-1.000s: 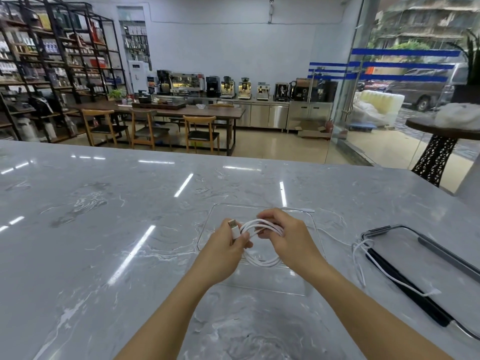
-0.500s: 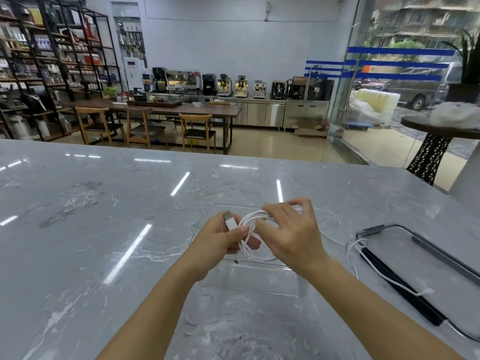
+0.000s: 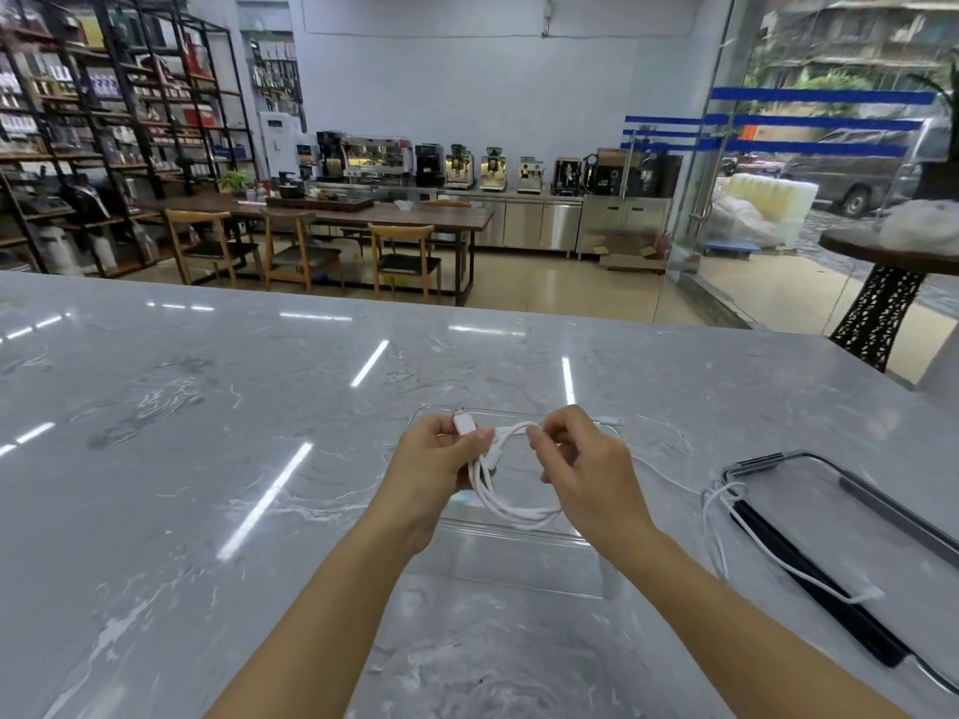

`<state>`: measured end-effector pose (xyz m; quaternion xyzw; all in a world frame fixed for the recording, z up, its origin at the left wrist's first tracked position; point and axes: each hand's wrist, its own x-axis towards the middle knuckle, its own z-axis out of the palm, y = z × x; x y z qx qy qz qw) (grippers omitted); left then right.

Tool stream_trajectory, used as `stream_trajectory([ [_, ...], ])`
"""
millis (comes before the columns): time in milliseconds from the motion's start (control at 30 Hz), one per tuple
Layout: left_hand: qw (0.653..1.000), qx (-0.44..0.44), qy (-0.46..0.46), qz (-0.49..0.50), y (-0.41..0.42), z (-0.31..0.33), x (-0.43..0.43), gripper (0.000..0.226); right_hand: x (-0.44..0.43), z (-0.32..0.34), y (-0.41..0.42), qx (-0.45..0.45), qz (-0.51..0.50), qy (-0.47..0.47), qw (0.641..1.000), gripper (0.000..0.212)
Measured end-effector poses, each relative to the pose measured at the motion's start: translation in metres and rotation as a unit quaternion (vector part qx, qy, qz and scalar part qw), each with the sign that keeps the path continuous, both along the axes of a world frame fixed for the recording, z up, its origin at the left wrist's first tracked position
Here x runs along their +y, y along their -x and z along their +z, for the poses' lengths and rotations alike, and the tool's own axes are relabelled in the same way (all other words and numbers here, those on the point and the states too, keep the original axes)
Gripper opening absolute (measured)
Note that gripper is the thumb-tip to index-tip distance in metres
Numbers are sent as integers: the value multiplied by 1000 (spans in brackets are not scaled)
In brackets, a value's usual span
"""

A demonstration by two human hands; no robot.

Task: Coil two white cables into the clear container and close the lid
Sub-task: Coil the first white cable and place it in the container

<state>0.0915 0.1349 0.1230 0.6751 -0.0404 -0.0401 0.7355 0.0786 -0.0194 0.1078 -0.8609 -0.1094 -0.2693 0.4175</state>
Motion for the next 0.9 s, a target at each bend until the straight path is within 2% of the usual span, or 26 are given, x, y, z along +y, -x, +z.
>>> stream_trajectory([
  [200, 988, 95, 119, -3, 0, -2, -5, 22, 5, -1, 0, 81, 14, -135, 987, 15],
  [300, 982, 125, 140, 9, -1, -1, -8, 20, 6, -5, 1, 107, 21, -187, 976, 13],
  [433, 977, 160, 137, 37, -3, -2, -11, 22, 9, -12, 3, 104, 12, -216, 971, 15],
  [533, 973, 184, 137, 34, -1, -6, -12, 20, 6, -13, 5, 93, 14, -165, 982, 14],
  [600, 982, 156, 102, 31, 0, -9, -12, 14, 1, -12, 5, 108, 29, -133, 985, 15],
  [733, 995, 14, -82, 52, 3, -10, -19, 8, -5, -11, 1, 156, 38, -127, 979, 22],
  [833, 983, -58, -171, -12, 5, -11, -23, 14, -8, -11, 0, 162, 34, -110, 980, 24],
  [900, 979, -52, -187, -58, 4, -13, -21, 23, -12, -9, 0, 166, 25, -120, 978, 26],
])
